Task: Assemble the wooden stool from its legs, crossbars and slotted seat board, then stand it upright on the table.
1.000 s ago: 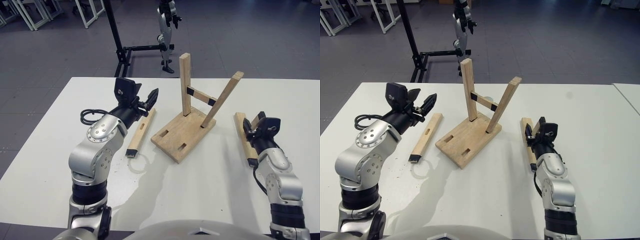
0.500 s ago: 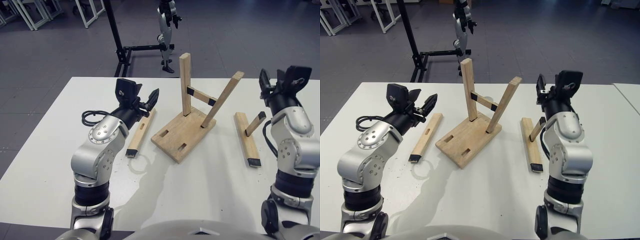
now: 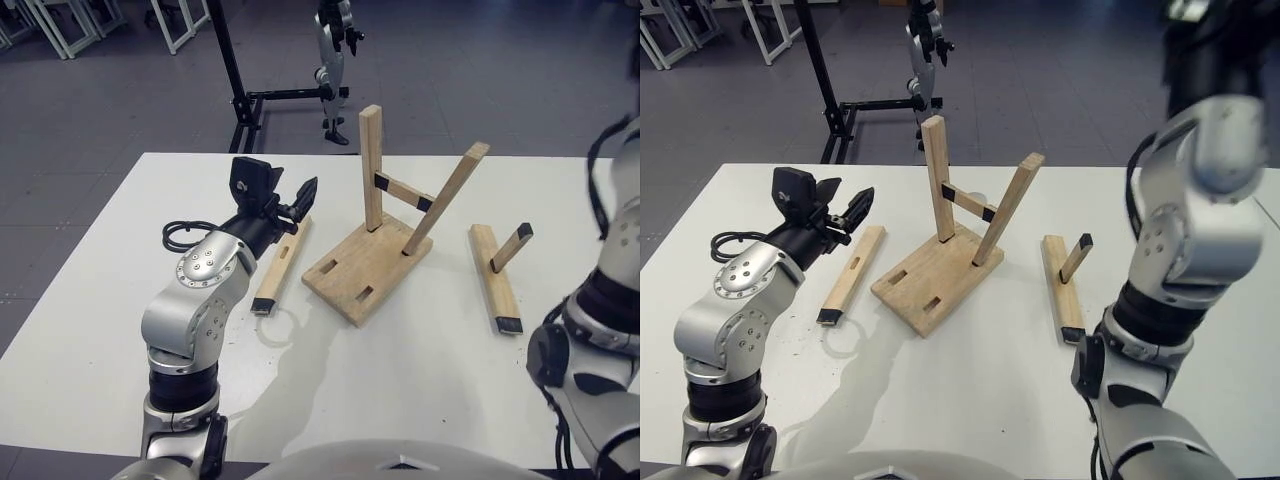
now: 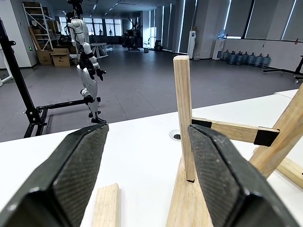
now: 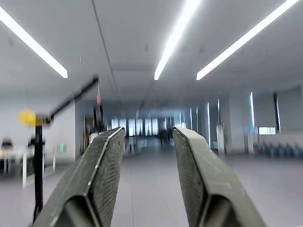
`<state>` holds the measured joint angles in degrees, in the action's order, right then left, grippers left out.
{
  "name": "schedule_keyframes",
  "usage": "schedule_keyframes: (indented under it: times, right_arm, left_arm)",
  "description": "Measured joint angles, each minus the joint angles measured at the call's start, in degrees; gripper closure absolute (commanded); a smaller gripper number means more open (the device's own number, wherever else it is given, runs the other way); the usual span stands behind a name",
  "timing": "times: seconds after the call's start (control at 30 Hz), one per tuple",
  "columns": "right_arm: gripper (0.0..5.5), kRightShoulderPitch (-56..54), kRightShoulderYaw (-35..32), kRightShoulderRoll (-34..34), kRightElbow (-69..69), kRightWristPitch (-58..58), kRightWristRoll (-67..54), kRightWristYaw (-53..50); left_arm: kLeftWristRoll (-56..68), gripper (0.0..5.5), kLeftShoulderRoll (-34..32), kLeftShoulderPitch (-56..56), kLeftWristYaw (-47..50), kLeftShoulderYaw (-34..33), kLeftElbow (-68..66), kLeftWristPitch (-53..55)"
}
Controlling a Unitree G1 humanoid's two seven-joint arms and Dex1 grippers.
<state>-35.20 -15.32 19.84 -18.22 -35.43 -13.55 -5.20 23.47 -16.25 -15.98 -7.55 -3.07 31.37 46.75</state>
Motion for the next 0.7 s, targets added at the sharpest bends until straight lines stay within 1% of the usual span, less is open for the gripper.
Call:
schedule_keyframes:
  times: [0.07, 0.1, 0.17, 0.3, 0.4, 0.43, 0.47, 0.5, 0.53, 0.57, 0.63, 0.7]
  right_arm:
    - [3.65, 13.2, 3.7, -3.4, 9.2, -0.1, 1.6, 1.4]
    - [3.65, 16.9, 4.9, -4.5, 9.9, 4.3, 2.9, 1.9]
    - [3.65, 20.0, 5.4, -6.0, 9.0, 6.9, 3.3, 1.9]
    - [3.65, 19.6, 4.4, -10.4, 6.6, 7.4, 1.5, 0.8]
    - [3.65, 14.8, 2.2, -11.0, 3.0, 2.3, -2.0, 0.2]
    - [3.45, 9.9, 1.0, -9.9, -0.5, 1.5, -2.6, -0.2]
    - [3.31, 6.4, 0.3, -9.1, -3.0, 0.9, -3.3, -0.6]
    - [3.05, 3.5, -0.3, -8.3, -5.8, -0.5, -4.2, -1.0]
    - [3.02, 1.7, -0.9, -7.5, -8.8, -3.2, -4.9, -1.2]
    - [2.76, 1.5, -1.2, -7.0, -10.2, -4.9, -5.3, -1.3]
    - [2.27, 2.9, -2.8, -5.7, -14.5, -12.1, -6.9, -1.8]
    - [1.89, 10.8, -4.9, -4.3, -20.1, -20.2, -8.3, -1.5]
  left_arm:
    - [0.0, 2.39, 0.0, 0.0, -0.2, 0.0, -0.3, 0.0]
    - [0.0, 2.39, -0.1, -0.3, -0.7, 0.1, -1.1, 0.0]
    - [0.0, 2.39, -0.3, -0.5, -1.0, -0.1, -0.8, -0.1]
    - [-0.1, 2.39, 0.4, -0.5, -1.0, 0.1, -0.9, -0.2]
    - [-0.3, 2.39, 0.9, -0.5, -0.9, 0.6, -0.9, -0.7]
    - [-0.7, 2.39, 1.1, -0.5, -0.9, 0.6, -1.0, -0.7]
    - [-0.9, 2.39, 1.1, -0.5, -0.9, 0.6, -0.9, -0.7]
    - [-1.2, 2.39, 1.2, -0.4, -0.8, 0.6, -0.7, -0.7]
    - [-1.2, 2.39, 1.2, -0.3, -0.8, 0.7, -0.4, -0.7]
    - [-1.3, 2.39, 1.3, -0.2, -0.8, 0.7, -0.2, -0.7]
    - [-1.4, 2.39, 1.8, 0.4, -0.4, 0.6, 0.6, -0.7]
    - [-1.8, 2.39, 2.5, 2.0, 0.3, 0.6, 1.3, -0.8]
